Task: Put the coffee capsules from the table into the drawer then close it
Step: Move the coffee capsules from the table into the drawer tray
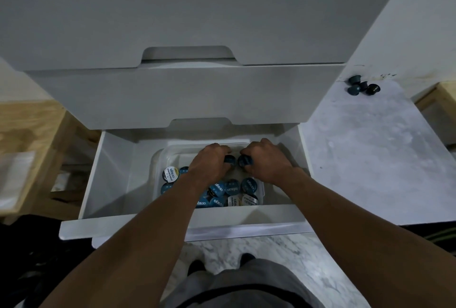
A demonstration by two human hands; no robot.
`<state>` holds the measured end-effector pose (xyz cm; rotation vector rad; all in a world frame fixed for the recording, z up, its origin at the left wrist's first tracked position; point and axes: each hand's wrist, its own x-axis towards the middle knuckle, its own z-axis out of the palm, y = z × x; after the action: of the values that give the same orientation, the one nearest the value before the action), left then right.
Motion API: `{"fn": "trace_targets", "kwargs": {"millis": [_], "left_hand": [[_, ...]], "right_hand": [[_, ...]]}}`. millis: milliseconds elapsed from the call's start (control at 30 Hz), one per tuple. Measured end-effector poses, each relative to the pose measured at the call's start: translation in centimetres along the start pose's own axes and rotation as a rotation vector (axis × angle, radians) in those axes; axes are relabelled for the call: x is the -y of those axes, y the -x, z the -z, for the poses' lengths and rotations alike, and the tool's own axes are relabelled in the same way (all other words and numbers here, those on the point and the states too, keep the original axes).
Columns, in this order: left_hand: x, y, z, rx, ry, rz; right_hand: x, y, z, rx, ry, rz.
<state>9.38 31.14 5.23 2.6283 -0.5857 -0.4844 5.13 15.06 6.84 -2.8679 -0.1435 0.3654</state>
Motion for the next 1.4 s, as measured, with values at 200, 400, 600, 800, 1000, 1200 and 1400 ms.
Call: {"fn": "trace_targets", "kwargs": {"millis": [200, 400, 600, 800, 1000, 1200, 1400], "left_hand": [[0.5, 0.3, 0.0, 0.018, 0.104, 0.029], [0.5, 0.4, 0.1, 0.08, 0.118, 0.03], [0.4, 0.5, -0.1, 0.116, 0.074, 0.026], [0.4, 0.6, -0.3, 0.135, 0.04, 0.034], [0.0, 0.9, -0.4, 0.128, 0.011, 0.032], [-1.4, 2.0, 0.0, 0.024, -0.054, 0.051], [-3.2, 3.9, 1.4, -0.211, -0.203, 0.097]], "right_hand": [[-0.7, 0.3, 0.3, 0.042, -0.025, 0.03], [-0.8, 0.5, 0.3, 0.065, -0.028, 0.016], [-0.5, 0.9, 0.4, 0.074, -0.012, 0.019], [-0.5, 1.2, 0.3, 0.061, -0.021, 0.026], [-0.6, 1.5, -0.1, 0.055, -0.029, 0.015], [-0.7, 1.5, 0.2, -0.005, -0.107, -0.032], [-0.6, 2.4, 1.8, -0.149, -0.102, -0.023]]}}
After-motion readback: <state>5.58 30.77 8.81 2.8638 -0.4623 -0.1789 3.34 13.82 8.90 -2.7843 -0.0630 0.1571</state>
